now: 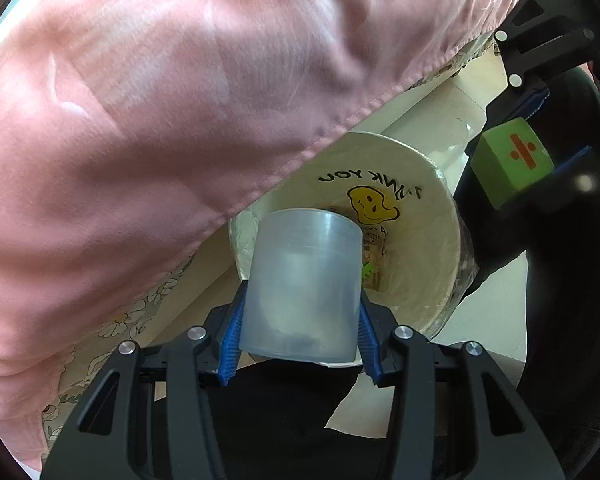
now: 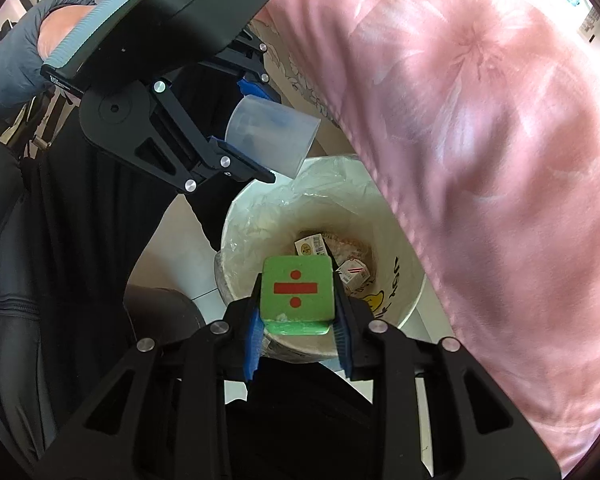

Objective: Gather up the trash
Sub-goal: 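Open both tools to drop the cup and cube into the bin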

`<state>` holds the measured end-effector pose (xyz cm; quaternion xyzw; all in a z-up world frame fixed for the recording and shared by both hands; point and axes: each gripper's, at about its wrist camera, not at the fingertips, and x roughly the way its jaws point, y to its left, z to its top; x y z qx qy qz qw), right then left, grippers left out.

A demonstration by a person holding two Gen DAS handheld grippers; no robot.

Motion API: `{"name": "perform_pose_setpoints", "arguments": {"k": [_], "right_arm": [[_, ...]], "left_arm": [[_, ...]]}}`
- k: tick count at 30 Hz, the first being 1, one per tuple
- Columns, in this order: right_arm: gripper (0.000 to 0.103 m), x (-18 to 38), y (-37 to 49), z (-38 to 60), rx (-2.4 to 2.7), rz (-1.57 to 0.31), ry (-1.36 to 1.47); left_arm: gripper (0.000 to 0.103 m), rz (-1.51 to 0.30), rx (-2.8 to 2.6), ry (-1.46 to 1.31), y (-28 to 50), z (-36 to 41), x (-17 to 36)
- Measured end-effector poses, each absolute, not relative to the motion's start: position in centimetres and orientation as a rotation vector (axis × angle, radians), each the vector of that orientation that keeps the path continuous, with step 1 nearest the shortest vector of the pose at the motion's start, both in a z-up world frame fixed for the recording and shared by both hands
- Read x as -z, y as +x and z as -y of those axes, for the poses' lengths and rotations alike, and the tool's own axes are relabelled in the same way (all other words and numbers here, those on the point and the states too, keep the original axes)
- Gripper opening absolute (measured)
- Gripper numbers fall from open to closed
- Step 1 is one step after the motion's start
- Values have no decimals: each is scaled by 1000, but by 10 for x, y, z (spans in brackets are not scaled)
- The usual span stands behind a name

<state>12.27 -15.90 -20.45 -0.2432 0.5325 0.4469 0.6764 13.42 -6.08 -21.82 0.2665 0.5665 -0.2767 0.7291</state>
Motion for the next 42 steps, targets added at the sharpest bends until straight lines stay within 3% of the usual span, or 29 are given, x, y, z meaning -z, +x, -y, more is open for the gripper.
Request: {"name": "perform_pose_setpoints", "arguments": {"k": [23, 37, 39, 41, 42], "right_arm": [[31, 277, 164, 124, -915, -1332, -653], [32, 283, 173, 122, -881, -1371, -659], [45, 282, 174, 123, -873, -1364, -646], [76, 280, 177, 126, -837, -1347, -628], [77, 279, 177, 128, -838, -1345, -616]], "left_arm": [[50, -1330, 599, 524, 153, 47, 254], [51, -1354, 595, 527, 163, 51, 265], [52, -1364, 595, 516, 165, 51, 268], [74, -1375, 589, 517, 167, 51, 272], [89, -1375, 593, 514, 167, 51, 273]]}}
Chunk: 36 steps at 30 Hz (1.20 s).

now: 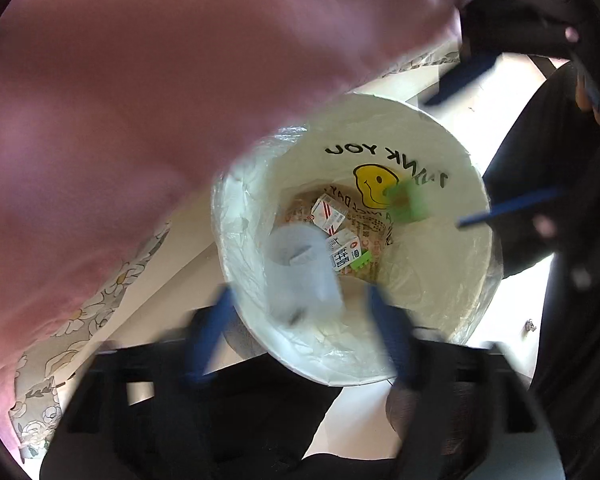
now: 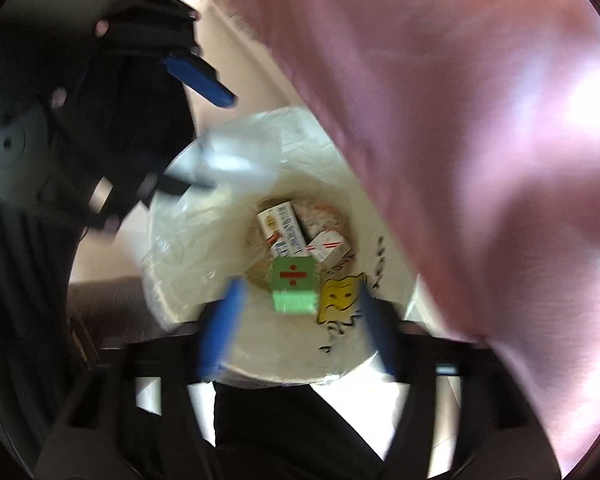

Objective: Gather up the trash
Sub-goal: 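Open both tools to drop the cup and cube into the bin, then raise both tools from the bin toward the tub and red block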

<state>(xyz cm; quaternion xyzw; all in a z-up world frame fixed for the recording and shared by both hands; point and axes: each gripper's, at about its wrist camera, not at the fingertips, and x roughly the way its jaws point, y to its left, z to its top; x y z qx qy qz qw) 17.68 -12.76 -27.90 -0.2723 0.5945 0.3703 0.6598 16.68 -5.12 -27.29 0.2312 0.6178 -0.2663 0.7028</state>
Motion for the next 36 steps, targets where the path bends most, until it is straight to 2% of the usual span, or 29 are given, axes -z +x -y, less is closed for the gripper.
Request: {"name": "perform_pose_setpoints", "arguments": {"k": [5, 9, 22, 28, 36], "right_arm": [[92, 277, 174, 130, -843, -1336, -607], [95, 276, 171, 130, -841, -1330, -608], [95, 255, 163, 140, -836, -1265, -556], [95, 216, 142, 153, -806, -1145, -582], [96, 163, 138, 197, -699, -1047, -476]], "left_arm": [[96, -1383, 616, 522, 163, 54, 276], [97, -1376, 609, 535, 162, 55, 274], [97, -1318, 589, 553, 152, 53, 258], [97, -1224, 563, 558, 140, 51, 217], [97, -1103, 522, 495, 141, 45, 148]]}}
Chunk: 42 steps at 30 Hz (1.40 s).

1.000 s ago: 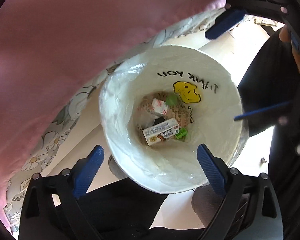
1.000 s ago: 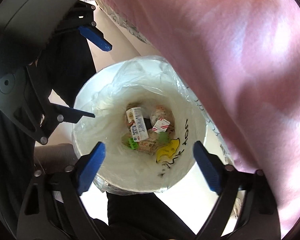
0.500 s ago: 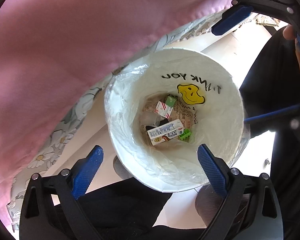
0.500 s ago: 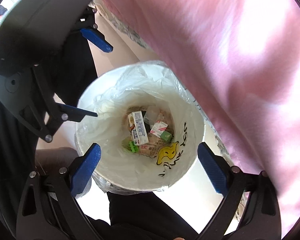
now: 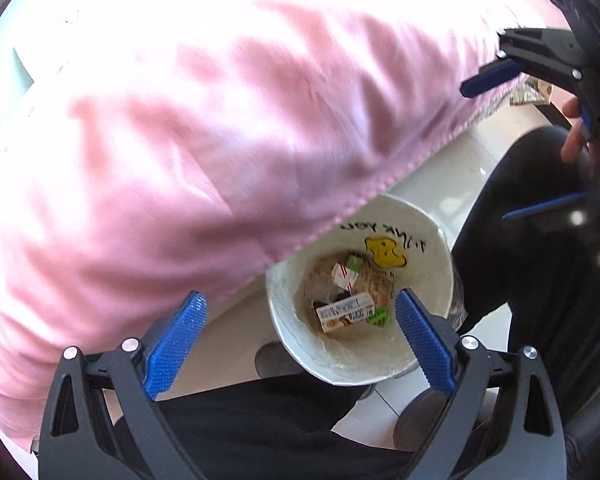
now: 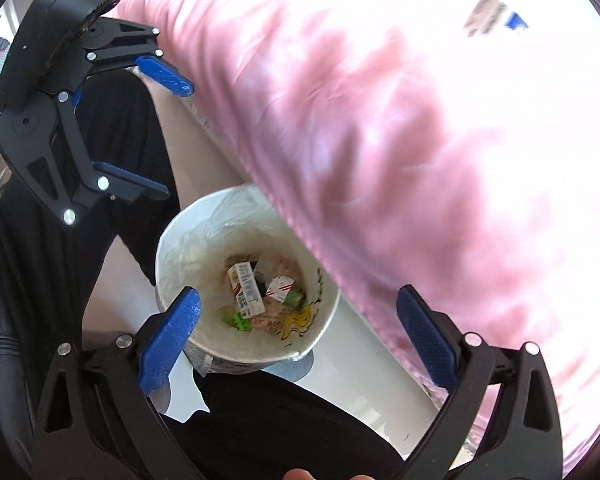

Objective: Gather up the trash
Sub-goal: 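Raise both tools from the bin toward the tub and red block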

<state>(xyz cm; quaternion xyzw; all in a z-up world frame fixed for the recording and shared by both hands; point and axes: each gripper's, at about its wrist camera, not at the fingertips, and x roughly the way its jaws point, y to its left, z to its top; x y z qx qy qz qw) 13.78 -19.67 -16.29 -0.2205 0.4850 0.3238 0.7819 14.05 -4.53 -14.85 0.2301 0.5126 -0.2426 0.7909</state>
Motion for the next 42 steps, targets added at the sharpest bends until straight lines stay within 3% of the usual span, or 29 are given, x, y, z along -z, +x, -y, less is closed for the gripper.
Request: {"name": "perform_pose_setpoints", "arguments": {"k": [8, 23, 42], "right_arm": [[96, 127, 149, 224, -656, -990, -419], [96, 74, 237, 233, -580, -908, -382], [96, 73, 352, 216, -676, -948, -346]], "left_arm": [[97, -1021, 500, 520, 156, 42, 100], [97, -952, 490, 516, 204, 38, 62], [97, -937, 547, 526, 313, 54, 41]]}}
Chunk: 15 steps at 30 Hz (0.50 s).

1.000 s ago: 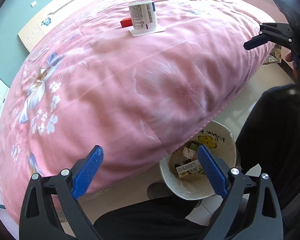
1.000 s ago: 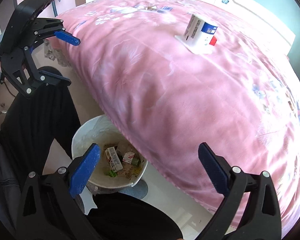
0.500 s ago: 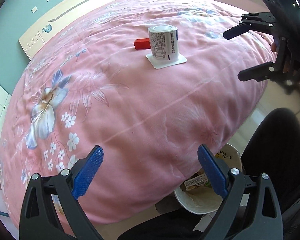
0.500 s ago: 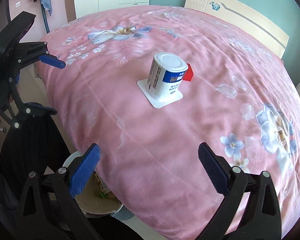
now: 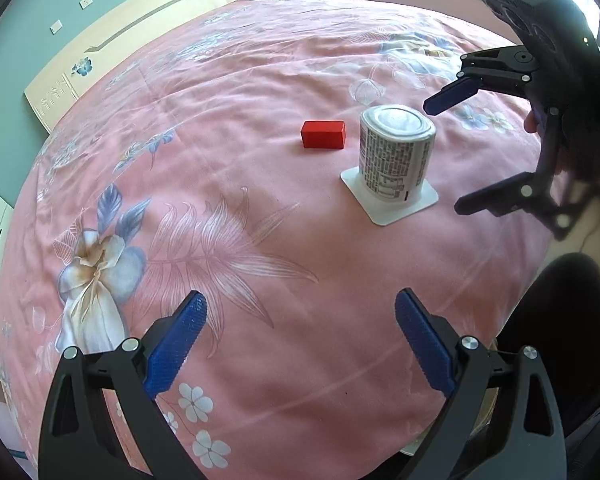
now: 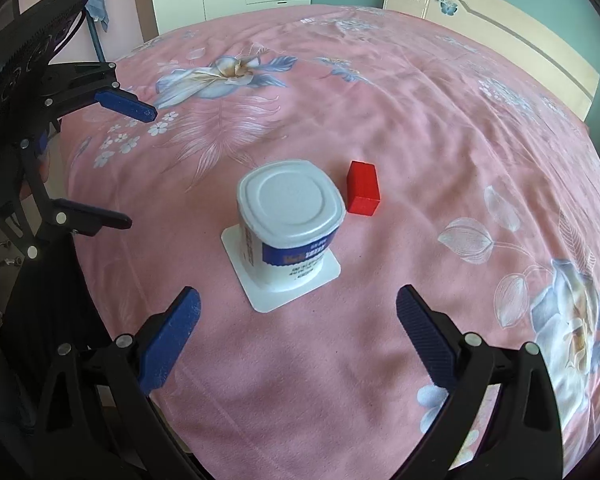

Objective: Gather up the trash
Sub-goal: 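Raise both tools from the bin toward the tub and red block, then grasp the white-blue tub with right tool while left tool grasps the red block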

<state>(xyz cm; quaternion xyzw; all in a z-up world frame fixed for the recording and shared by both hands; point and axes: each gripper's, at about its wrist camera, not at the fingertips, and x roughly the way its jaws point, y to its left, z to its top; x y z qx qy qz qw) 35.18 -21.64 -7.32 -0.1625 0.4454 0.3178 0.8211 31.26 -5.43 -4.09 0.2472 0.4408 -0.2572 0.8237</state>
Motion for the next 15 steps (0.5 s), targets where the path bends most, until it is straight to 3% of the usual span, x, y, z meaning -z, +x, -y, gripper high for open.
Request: {"name": "perform_pose_setpoints", "arguments": {"k": [15], "right_arm": [[96, 74, 380, 194, -769, -935, -373]], "left_arm": [[97, -952, 571, 543, 373, 69, 48]]}}
